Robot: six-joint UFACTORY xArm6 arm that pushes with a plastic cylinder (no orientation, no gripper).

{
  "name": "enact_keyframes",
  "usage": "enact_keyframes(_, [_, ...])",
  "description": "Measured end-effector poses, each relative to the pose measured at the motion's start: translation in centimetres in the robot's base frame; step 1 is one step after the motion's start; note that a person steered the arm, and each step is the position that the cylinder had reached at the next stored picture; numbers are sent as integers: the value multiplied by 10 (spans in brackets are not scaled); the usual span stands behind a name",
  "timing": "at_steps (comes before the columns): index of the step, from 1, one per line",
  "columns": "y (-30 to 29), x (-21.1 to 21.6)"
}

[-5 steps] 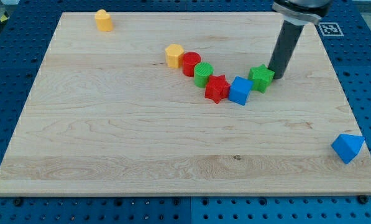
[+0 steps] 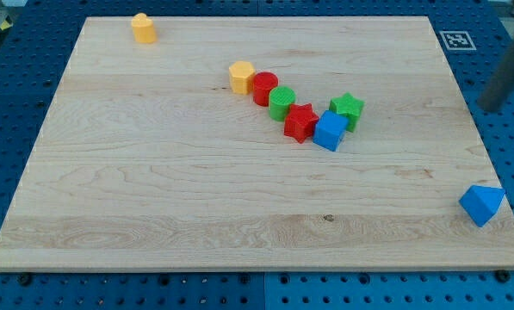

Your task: Push the blue triangle slightly upwards

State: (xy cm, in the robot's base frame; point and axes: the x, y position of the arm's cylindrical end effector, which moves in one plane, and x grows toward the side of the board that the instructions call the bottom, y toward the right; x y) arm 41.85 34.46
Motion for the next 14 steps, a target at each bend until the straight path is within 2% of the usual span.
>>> enact_keyframes(2, [1, 7])
enact_keyframes(4, [-3, 137])
enact_keyframes(5, [-20, 180])
enact_keyframes(6, [-83, 184])
enact_keyframes(7, [-148, 144])
enact_keyframes(8, [-169, 112])
enact_keyframes(9, [-167, 144])
enact_keyframes(10, [-133, 165])
enact_keyframes(11, [-97, 152])
enact_keyframes(12, [-96, 111])
enact_keyframes(13, [-97, 123])
enact_keyframes(14, [-76, 163])
